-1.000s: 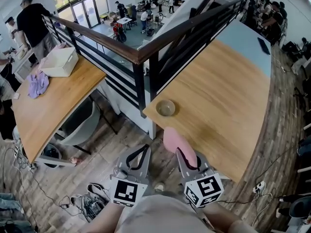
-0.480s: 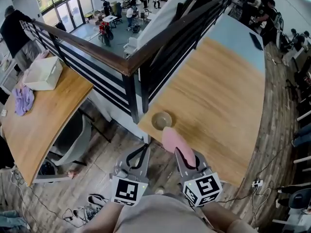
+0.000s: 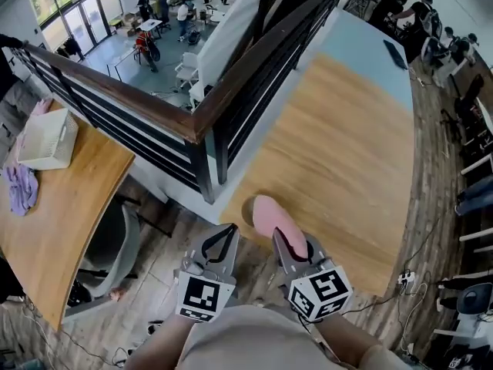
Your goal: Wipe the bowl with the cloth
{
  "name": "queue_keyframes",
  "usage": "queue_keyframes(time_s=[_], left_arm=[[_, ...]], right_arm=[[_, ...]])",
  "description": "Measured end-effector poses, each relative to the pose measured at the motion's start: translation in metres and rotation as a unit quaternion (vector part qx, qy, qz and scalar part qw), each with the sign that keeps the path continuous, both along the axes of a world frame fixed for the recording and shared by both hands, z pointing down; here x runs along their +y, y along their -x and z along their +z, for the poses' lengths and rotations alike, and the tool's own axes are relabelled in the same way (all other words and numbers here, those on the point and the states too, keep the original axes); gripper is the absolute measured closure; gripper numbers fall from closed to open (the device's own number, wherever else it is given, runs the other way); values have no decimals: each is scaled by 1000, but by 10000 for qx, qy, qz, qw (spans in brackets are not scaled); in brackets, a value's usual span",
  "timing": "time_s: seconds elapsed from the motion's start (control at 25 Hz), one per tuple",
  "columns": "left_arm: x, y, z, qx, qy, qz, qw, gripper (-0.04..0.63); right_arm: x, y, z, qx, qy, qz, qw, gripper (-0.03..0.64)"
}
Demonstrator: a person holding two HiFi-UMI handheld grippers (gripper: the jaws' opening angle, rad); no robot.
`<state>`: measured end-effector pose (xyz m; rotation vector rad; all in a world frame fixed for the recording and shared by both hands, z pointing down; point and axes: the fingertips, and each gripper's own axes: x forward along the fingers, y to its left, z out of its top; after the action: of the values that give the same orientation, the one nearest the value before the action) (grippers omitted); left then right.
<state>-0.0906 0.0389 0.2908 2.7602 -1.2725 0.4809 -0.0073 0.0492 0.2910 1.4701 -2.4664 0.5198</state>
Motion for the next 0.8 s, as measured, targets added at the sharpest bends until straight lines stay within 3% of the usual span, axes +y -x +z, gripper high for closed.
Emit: queue_keyframes(time_s=[0.52,0.8], left_arm=[[-45,-6,13,-29,136,830,9965,594],[-55,-12,20,14,266,784,9966,594]], right_arm=[[-43,3,10,137,81,704,9974,601],[-48,-5,18,189,179,719,9971,601]])
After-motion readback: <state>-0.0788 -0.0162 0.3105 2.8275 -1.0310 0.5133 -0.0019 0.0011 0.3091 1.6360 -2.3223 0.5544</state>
